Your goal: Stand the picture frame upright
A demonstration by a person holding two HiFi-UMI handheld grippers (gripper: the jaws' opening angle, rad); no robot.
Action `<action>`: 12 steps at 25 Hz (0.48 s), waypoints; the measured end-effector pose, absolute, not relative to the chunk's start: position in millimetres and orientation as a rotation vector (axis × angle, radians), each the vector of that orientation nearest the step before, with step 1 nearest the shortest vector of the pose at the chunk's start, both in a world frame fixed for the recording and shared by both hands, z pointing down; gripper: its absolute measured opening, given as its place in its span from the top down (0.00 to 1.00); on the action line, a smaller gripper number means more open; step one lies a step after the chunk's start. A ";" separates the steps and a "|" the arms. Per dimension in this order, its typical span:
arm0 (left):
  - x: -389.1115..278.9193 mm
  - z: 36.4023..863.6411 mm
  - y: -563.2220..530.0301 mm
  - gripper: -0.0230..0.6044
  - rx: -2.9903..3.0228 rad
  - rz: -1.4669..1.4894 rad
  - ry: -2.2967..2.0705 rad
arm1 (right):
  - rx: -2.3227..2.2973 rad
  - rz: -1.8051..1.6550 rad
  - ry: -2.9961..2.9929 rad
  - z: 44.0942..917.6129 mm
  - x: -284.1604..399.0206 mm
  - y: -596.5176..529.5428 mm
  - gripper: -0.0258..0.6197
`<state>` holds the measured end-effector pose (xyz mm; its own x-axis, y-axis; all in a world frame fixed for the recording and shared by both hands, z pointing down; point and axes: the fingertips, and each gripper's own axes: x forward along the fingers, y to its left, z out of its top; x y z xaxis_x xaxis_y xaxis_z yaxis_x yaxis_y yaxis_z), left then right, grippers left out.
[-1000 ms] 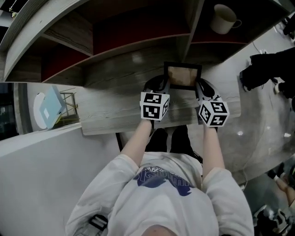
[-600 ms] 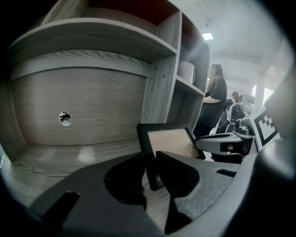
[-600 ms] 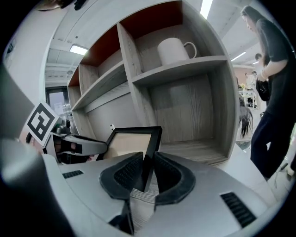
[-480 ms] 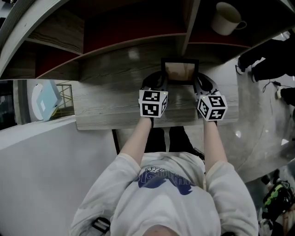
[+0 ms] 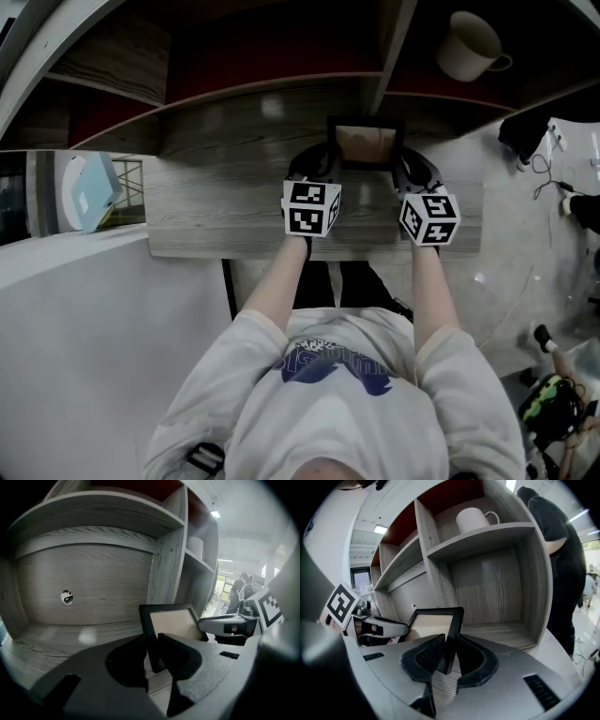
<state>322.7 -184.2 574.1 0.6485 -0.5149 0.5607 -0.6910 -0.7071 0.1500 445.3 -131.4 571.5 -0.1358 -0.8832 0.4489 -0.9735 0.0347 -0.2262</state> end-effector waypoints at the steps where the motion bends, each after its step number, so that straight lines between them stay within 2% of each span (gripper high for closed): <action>1: 323.5 575.8 -183.8 0.83 2.518 0.702 -0.958 | 1.928 0.723 -2.117 573.4 446.0 -131.0 0.85; 12: 330.1 598.1 -186.7 0.83 2.522 0.727 -0.980 | 1.882 0.694 -2.118 592.6 451.3 -132.8 0.85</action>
